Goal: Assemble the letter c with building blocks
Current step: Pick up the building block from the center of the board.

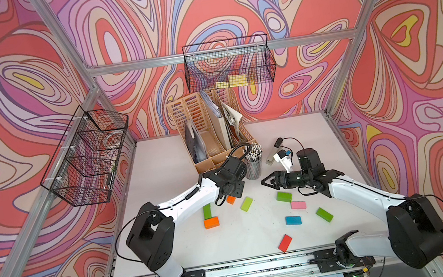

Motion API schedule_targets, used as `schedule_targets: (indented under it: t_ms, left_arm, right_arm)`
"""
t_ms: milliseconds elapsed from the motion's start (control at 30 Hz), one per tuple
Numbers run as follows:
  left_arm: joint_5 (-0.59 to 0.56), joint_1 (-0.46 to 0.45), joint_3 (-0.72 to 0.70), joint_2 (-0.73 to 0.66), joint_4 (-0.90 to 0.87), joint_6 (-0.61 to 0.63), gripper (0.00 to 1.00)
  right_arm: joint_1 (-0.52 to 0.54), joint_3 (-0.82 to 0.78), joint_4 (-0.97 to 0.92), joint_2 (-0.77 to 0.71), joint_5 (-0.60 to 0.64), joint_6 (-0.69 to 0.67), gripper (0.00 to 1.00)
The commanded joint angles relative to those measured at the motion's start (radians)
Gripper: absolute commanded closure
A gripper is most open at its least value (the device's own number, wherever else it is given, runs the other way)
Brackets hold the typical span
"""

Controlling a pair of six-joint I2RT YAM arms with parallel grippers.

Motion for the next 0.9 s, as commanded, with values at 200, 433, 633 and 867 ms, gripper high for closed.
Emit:
schedule_targets:
  t_ms: [200,433,633,867]
  left_arm:
    - [0.109,0.042,0.069,0.115,-0.111,0.044,0.44]
    - [0.123,0.048,0.088,0.165,-0.131,0.056,0.49]
    - [0.13,0.049,0.107,0.203,-0.153,0.067,0.53]
    - [0.115,0.049,0.116,0.224,-0.169,0.074,0.62]
  right_arm:
    - [0.003,-0.008,-0.008,-0.024,0.009,-0.018,0.12]
    - [0.003,-0.008,-0.007,-0.021,0.008,-0.017,0.12]
    - [0.002,-0.008,-0.007,-0.02,0.006,-0.017,0.12]
    - [0.002,-0.012,-0.003,-0.03,0.003,-0.014,0.12]
